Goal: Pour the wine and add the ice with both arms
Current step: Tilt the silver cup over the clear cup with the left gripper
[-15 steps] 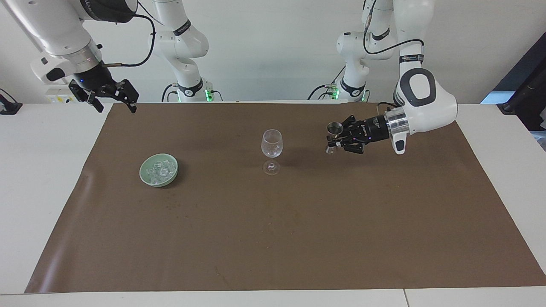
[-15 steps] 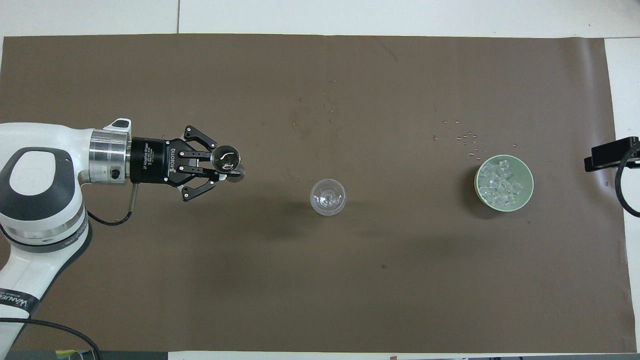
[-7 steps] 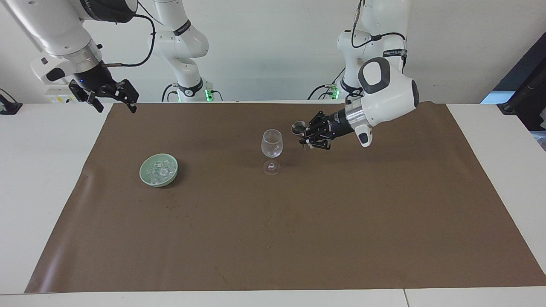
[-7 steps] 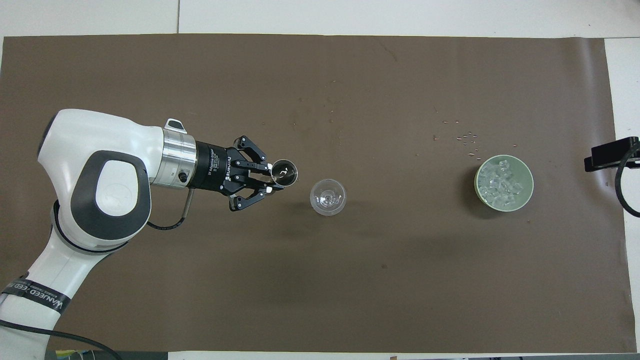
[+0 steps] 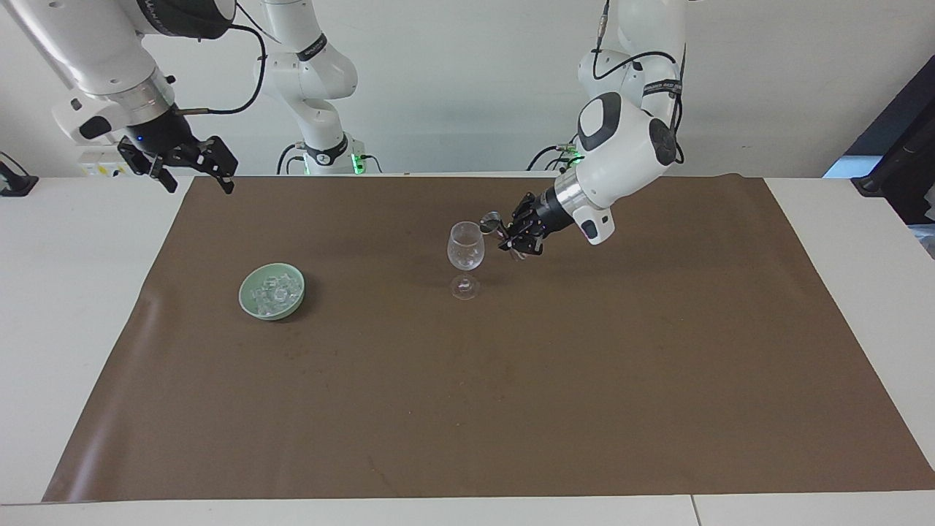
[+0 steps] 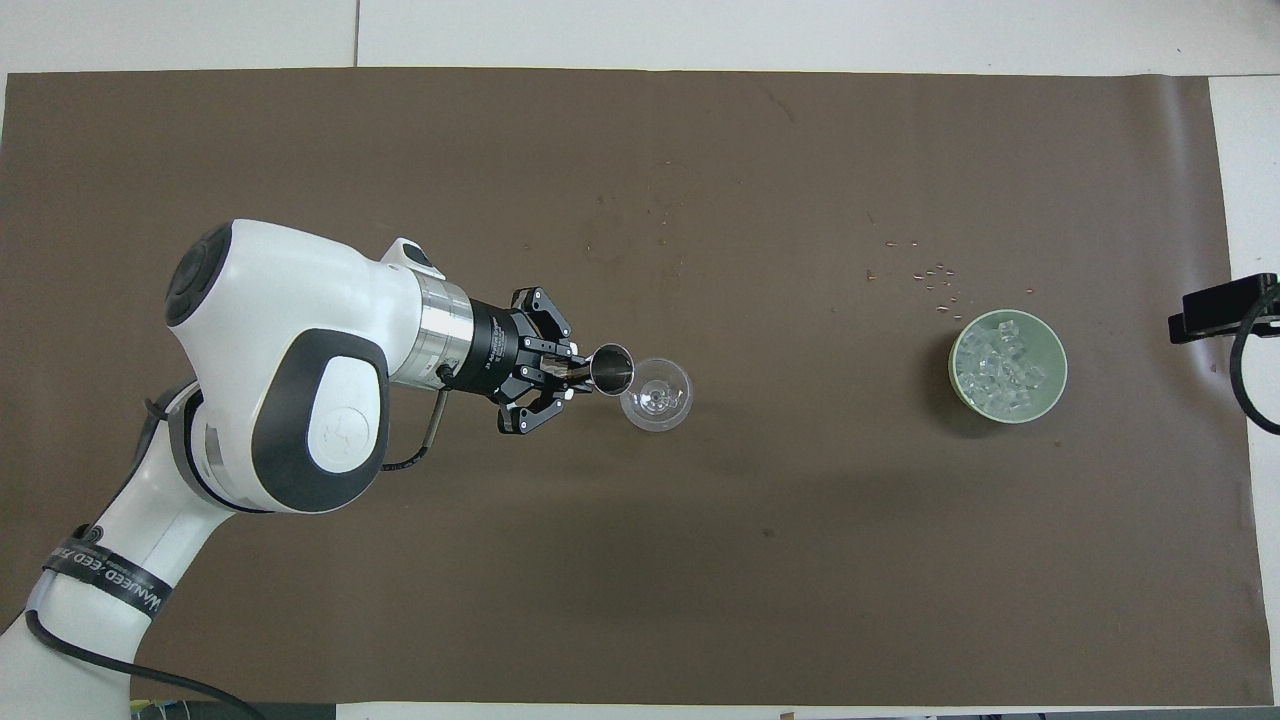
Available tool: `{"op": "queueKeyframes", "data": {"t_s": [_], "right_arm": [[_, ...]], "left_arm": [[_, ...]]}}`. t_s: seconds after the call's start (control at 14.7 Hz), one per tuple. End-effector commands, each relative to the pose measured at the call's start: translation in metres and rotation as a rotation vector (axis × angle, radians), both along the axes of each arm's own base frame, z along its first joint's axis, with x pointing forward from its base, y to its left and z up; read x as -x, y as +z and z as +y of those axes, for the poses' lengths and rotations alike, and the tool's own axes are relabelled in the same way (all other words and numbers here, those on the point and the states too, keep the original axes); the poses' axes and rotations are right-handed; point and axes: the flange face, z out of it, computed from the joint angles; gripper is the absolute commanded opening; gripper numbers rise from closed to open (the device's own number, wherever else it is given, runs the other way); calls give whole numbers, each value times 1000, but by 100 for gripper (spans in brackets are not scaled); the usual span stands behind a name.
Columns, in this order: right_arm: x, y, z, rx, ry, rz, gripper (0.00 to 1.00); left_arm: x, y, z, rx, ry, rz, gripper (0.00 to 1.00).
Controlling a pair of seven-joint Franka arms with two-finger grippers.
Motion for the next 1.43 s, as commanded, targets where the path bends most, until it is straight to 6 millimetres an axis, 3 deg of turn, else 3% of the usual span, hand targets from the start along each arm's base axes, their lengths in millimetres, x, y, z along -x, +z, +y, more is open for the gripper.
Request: {"op": "queueKeyframes", "data": {"t_s": [0.0, 0.27, 0.61, 1.36], "right_arm": [[5, 3, -3, -6, 12, 11, 100], [4, 3, -3, -5, 12, 9, 100], [5, 3, -3, -6, 12, 11, 100], [5, 3, -3, -6, 12, 11, 100]], "left_arm": [[-8, 11, -19, -90, -21, -38, 0], [-1, 15, -38, -188, -53, -84, 0], [-5, 29, -47, -312, -90, -145, 0], [23, 35, -82, -548, -176, -256, 0]]}}
